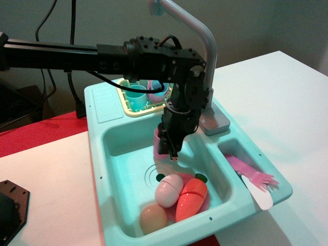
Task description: Put cup from counter to sink
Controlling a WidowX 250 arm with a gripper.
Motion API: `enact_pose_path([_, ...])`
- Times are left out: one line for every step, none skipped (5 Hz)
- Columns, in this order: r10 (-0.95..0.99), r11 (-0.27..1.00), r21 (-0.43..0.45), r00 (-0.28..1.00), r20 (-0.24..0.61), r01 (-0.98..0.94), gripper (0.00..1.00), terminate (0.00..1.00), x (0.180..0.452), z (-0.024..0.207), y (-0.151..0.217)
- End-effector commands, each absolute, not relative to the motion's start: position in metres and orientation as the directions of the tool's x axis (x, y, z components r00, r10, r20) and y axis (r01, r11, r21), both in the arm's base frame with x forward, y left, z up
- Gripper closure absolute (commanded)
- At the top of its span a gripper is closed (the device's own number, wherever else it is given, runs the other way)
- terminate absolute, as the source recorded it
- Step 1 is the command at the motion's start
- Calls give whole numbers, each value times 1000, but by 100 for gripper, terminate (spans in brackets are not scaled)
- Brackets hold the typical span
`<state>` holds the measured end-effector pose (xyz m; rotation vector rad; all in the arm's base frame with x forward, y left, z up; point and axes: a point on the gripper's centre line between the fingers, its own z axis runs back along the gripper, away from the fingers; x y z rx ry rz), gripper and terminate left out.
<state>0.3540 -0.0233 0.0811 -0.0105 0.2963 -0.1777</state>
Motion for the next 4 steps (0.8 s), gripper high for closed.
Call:
enact_pose_path([-121, 992, -41, 976, -179, 116, 0, 0, 352, 152, -3])
enact_pose_path([-114, 993, -64, 972, -204, 103, 0, 0, 344, 164, 9])
enact_pose_path([-100, 994, -63, 977, -187, 90, 0, 0, 338, 178, 19])
enact_pose_path([-99, 995, -50, 979, -177, 91, 0, 100, 331, 190, 25])
